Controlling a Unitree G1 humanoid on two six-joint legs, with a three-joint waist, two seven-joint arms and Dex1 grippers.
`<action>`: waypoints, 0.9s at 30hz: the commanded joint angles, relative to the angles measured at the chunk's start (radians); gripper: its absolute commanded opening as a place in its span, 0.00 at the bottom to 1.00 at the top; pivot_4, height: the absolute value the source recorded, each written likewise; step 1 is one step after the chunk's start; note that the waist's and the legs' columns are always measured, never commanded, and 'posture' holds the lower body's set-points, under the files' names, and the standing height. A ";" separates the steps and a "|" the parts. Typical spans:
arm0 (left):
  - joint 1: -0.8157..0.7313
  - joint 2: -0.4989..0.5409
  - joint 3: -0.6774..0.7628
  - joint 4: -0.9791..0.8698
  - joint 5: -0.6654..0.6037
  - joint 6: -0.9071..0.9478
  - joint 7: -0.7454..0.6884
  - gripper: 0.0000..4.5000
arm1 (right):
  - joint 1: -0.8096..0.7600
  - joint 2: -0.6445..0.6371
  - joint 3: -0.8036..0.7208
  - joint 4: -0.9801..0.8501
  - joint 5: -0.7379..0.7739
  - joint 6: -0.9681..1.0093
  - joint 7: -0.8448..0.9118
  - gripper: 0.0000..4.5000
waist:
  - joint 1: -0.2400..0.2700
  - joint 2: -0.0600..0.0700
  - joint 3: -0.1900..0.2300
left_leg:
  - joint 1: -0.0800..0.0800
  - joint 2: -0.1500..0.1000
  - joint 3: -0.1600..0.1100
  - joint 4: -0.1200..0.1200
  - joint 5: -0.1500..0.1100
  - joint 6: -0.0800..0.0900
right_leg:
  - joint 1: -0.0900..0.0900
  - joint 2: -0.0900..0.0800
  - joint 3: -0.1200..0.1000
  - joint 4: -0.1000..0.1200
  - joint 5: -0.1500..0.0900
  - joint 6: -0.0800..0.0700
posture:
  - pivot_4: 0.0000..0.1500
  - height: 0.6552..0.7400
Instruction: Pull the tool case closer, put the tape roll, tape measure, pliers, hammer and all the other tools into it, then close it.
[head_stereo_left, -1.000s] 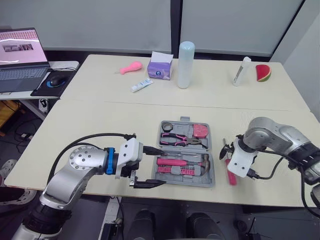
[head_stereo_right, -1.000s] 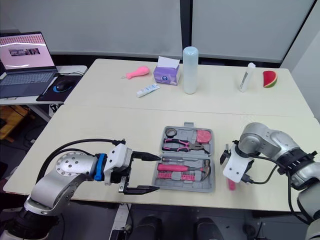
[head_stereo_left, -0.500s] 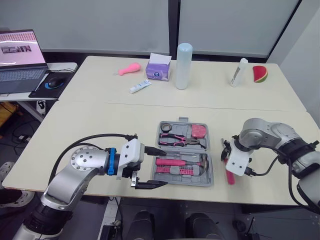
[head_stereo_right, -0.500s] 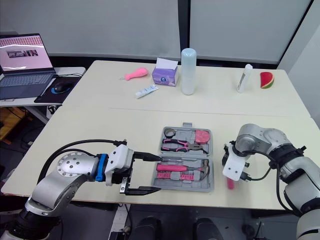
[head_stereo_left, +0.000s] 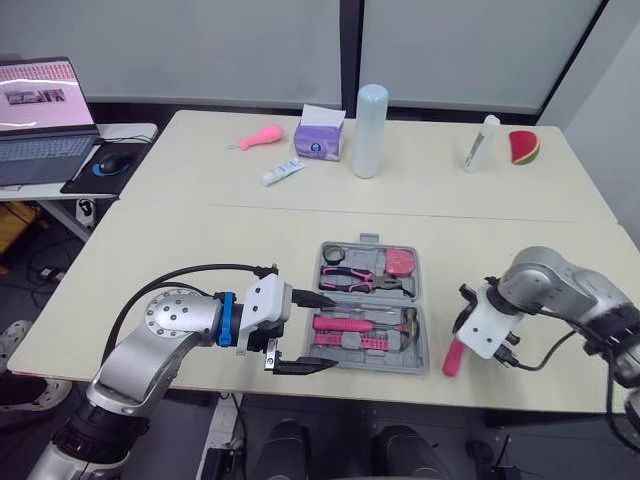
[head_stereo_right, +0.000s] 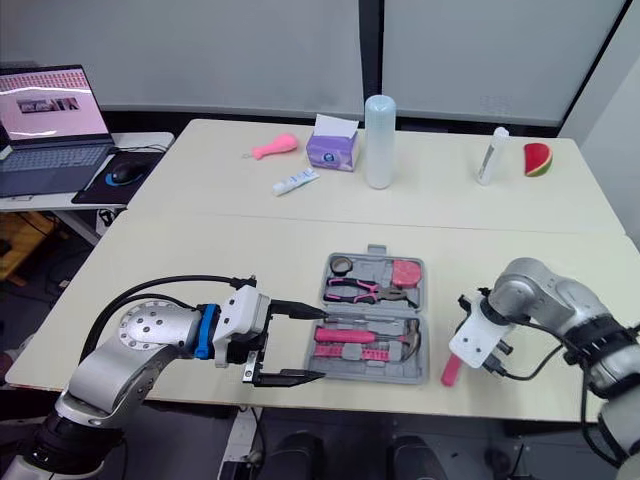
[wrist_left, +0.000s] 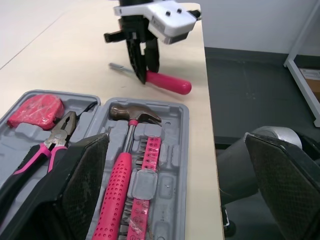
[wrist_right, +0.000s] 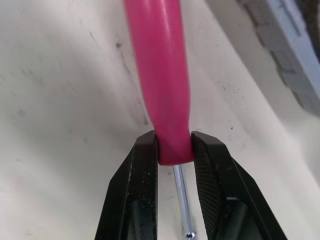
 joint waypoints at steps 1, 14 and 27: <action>-0.017 -0.010 -0.003 0.006 0.002 -0.031 -0.011 1.00 | 0.119 -0.107 -0.177 -0.279 0.185 0.454 0.073 0.17 | 0.002 0.000 0.000 | 0.000 0.000 0.000 0.000 0.000 0.000 | 0.000 0.000 0.000 0.000 0.000 0.000 | 1.00 0.44; -0.076 -0.031 -0.037 0.063 0.025 -0.070 -0.048 1.00 | 0.357 0.116 -0.605 -0.593 0.442 1.889 -0.397 0.17 | 0.000 0.000 0.000 | -0.001 0.000 -0.001 -0.001 -0.001 0.001 | 0.000 0.001 0.001 -0.001 0.000 0.000 | 1.00 0.44; -0.107 -0.060 -0.047 0.044 0.010 -0.041 -0.044 1.00 | 0.244 0.463 -0.720 -0.440 0.395 1.932 -0.870 0.17 | -0.001 0.000 0.000 | -0.003 0.000 0.000 -0.002 0.000 0.000 | -0.003 0.002 0.001 -0.001 0.000 0.000 | 1.00 0.44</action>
